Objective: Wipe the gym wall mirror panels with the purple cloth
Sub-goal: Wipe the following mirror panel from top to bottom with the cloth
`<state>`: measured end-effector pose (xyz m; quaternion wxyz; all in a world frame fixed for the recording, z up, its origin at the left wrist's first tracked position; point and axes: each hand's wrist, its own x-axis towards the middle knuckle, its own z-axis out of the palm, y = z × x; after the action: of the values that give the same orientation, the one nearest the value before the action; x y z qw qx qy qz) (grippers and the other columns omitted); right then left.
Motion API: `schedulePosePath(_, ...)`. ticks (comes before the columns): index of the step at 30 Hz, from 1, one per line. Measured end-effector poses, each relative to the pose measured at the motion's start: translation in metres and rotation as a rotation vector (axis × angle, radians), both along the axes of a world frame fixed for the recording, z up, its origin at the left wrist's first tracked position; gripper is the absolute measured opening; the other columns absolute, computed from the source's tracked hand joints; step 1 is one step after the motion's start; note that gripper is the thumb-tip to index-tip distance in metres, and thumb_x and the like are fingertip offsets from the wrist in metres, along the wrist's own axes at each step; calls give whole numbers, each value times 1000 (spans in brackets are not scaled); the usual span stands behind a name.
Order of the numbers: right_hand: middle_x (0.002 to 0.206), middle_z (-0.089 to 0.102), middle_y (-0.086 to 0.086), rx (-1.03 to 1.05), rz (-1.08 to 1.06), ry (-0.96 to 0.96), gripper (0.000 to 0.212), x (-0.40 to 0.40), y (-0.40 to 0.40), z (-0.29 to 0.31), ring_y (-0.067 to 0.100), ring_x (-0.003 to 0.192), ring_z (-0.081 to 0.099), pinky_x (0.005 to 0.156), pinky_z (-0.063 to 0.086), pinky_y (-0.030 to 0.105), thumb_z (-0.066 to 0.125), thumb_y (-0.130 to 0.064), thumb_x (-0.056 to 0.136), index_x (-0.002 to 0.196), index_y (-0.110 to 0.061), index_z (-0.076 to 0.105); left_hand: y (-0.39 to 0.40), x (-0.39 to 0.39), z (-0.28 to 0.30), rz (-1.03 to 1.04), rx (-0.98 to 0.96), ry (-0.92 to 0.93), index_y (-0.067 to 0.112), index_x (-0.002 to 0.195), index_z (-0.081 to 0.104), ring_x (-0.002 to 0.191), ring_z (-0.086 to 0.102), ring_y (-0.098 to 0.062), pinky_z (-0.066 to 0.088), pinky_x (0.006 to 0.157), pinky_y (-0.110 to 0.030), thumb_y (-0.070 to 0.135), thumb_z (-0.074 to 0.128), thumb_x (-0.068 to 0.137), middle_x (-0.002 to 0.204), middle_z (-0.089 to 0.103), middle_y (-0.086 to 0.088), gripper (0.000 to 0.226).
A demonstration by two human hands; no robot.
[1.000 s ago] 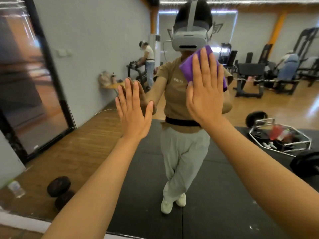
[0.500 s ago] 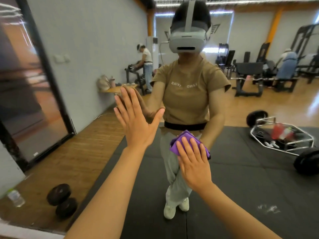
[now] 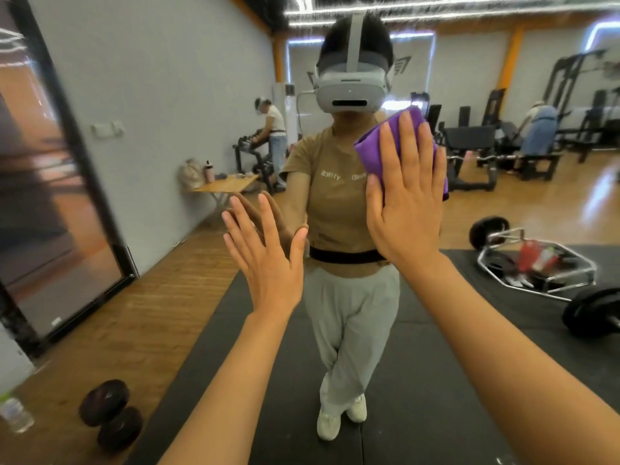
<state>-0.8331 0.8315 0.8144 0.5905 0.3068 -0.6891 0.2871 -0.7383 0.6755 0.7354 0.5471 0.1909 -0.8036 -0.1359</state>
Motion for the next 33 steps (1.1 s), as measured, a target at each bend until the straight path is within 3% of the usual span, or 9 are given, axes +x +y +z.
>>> schedulePosePath(3, 163, 27, 16, 4, 2, 8, 54, 1, 3, -18, 33, 152, 18, 127, 4, 44, 48, -20, 104, 155, -6, 34, 9, -6, -2, -8, -29, 51, 19, 160, 10, 153, 0, -43, 4, 122, -59, 45, 34, 107, 166, 4, -23, 64)
schedulePosePath(7, 169, 8, 5, 195, -10, -13, 62, -1, 17, -106, 28, 156, 9, 126, 7, 47, 42, -23, 104, 161, -17, 18, 19, -9, 0, -48, 14, 90, 15, 160, 6, 154, -1, -39, 3, 122, -59, 33, 33, 106, 167, 2, -21, 63)
schedulePosePath(11, 171, 0, -1, 416, -66, -27, 71, -2, 46, -199, 23, 157, 3, 127, 2, 44, 40, -28, 100, 163, -22, 7, 24, -8, -1, -85, -28, 16, 17, 161, 4, 154, -8, -37, -2, 121, -61, 36, 34, 105, 168, -4, -16, 66)
schedulePosePath(14, 171, -1, -1, 471, -95, -48, 68, -3, 56, -216, 21, 157, 1, 127, 1, 42, 35, -31, 103, 163, -23, 5, 30, -8, 0, -99, -59, -70, 21, 162, 0, 153, -16, -36, -9, 118, -64, 48, 37, 103, 167, -16, -11, 74)
schedulePosePath(17, 171, -1, -3, 471, -85, -54, 69, -2, 57, -205, 19, 157, 2, 127, 3, 41, 37, -31, 102, 163, -25, 7, 29, -8, -1, -71, -45, -134, 28, 160, -13, 151, -25, -31, -13, 115, -66, 60, 33, 100, 162, -33, -1, 81)
schedulePosePath(20, 170, 4, -1, 317, -67, -64, 65, -3, 52, -156, 21, 157, 5, 127, 6, 44, 39, -30, 103, 162, -23, 13, 24, -6, -1, -78, -39, -174, 35, 157, -19, 148, -34, -25, -17, 113, -65, 67, 28, 97, 157, -42, 6, 83)
schedulePosePath(26, 165, 20, 19, 57, -39, -66, 57, -18, 52, 12, 32, 153, 12, 126, -5, 38, 40, -26, 105, 158, -8, 26, 23, -9, -3, -66, -52, -153, 33, 159, -14, 149, -32, -24, -10, 114, -69, 70, 29, 96, 160, -38, 6, 84)
schedulePosePath(28, 165, 20, 19, 25, -32, -78, 57, -23, 54, 44, 34, 153, 14, 126, 0, 44, 40, -25, 106, 158, -7, 27, 24, -9, -4, -55, -66, -133, 30, 160, -10, 150, -28, -26, -7, 115, -71, 67, 32, 97, 161, -35, 5, 85)
schedulePosePath(33, 166, 17, 17, 39, -37, -51, 58, -20, 55, 7, 28, 155, 6, 127, -1, 43, 41, -26, 107, 159, -8, 24, 33, -8, -2, -19, -53, -126, 24, 161, -4, 154, -13, -36, 1, 116, -73, 60, 38, 98, 166, -22, -5, 84)
